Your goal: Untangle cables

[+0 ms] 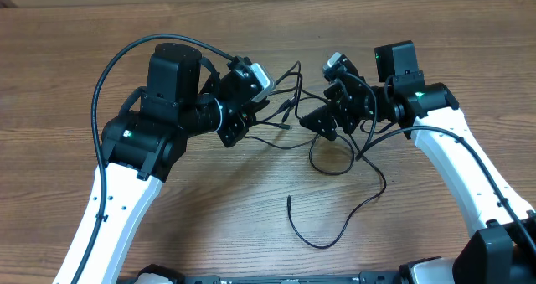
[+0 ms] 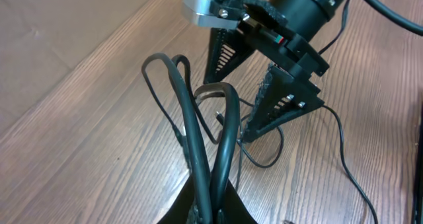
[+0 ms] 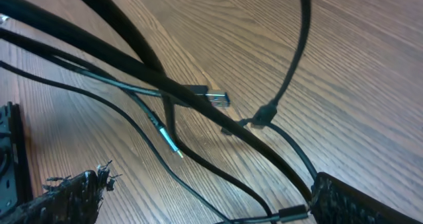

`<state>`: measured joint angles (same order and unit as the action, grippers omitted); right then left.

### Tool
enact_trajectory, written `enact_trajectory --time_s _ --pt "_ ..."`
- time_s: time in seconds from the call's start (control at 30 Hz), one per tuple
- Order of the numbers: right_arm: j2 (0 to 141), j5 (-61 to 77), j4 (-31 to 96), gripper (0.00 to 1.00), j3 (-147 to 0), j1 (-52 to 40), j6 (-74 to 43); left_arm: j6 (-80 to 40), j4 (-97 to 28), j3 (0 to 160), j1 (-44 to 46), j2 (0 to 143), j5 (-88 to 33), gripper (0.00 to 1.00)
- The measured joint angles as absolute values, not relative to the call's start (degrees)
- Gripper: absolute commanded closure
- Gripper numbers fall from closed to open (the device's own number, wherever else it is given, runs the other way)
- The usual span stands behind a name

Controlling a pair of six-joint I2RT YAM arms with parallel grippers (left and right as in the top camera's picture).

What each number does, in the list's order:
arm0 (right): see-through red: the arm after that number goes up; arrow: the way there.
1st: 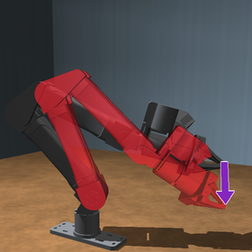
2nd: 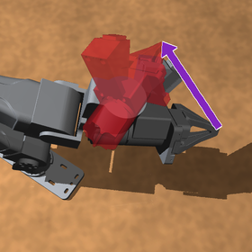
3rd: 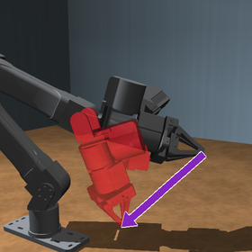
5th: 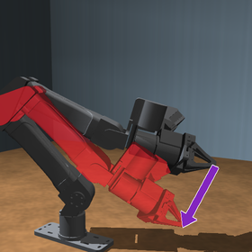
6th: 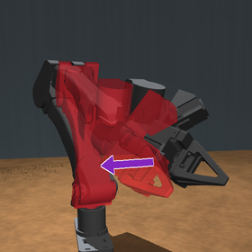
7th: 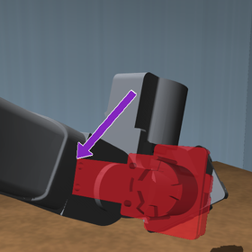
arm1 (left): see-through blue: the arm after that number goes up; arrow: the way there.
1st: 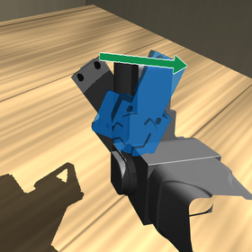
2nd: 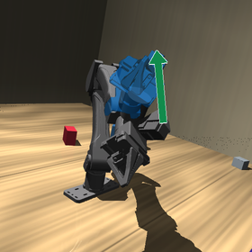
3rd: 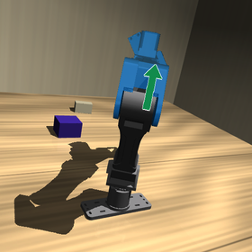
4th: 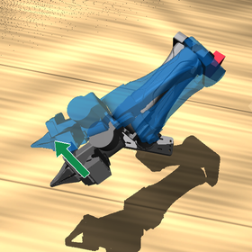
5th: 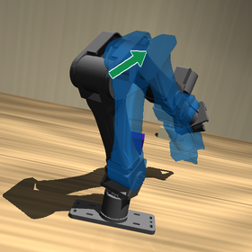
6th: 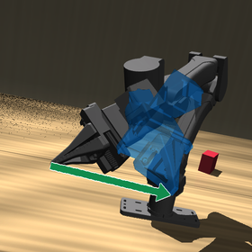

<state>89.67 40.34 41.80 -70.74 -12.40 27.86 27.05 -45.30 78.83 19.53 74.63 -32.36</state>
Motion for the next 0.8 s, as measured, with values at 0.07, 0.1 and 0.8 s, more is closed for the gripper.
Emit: enact_trajectory --time_s 0.07,0.1,0.8 --pt "89.7 40.8 41.7 0.0 -70.7 -12.4 28.6 27.3 -45.3 78.8 19.5 74.6 -33.4 0.96" --pt "89.7 41.4 41.5 0.0 -70.7 -12.4 28.8 27.4 -45.3 78.8 19.5 74.6 -34.2 0.96" --pt "89.7 52.5 28.3 0.96 -70.7 -13.5 30.3 27.7 -48.1 78.9 19.5 74.6 -40.6 0.96"
